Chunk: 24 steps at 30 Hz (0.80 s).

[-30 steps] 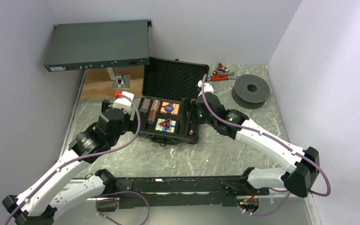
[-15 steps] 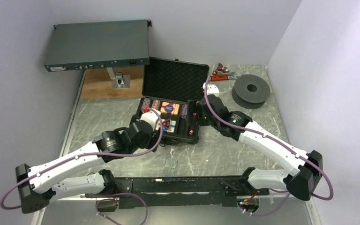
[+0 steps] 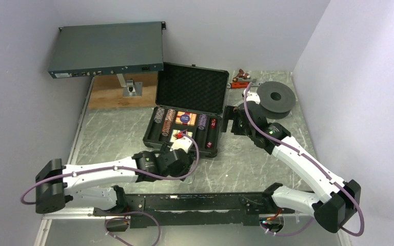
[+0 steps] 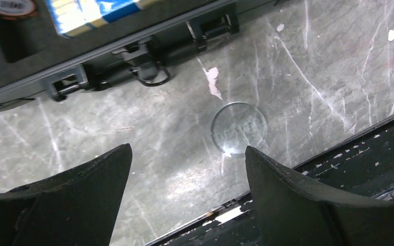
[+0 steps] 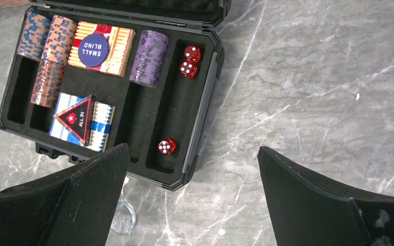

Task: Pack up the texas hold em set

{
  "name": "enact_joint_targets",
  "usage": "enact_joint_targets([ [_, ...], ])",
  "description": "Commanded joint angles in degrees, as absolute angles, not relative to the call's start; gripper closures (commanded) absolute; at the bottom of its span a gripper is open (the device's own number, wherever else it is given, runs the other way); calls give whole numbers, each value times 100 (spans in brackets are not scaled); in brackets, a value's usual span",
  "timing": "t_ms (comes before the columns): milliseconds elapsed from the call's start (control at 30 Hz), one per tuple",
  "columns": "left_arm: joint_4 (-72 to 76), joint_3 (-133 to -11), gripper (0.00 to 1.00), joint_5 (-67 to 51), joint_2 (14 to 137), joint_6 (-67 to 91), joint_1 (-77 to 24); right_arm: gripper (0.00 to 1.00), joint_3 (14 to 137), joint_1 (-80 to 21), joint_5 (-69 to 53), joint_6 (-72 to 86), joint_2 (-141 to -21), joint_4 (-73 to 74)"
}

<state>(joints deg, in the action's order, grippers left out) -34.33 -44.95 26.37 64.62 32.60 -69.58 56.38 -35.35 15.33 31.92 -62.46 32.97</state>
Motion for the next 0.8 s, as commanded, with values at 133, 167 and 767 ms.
enact_joint_targets([
  [133,-2955,-4841,14,2575,7502,3844,-7322,0,5534,-3350,1296,2999,-6003,3182],
  [167,-2954,-4872,15,2550,7611,3908,-7348,0,5518,-3343,1278,2985,-5995,3175],
  [767,-2856,-4936,23,2253,8552,4606,-7488,0,5668,-3335,1213,3233,-5834,3261],
])
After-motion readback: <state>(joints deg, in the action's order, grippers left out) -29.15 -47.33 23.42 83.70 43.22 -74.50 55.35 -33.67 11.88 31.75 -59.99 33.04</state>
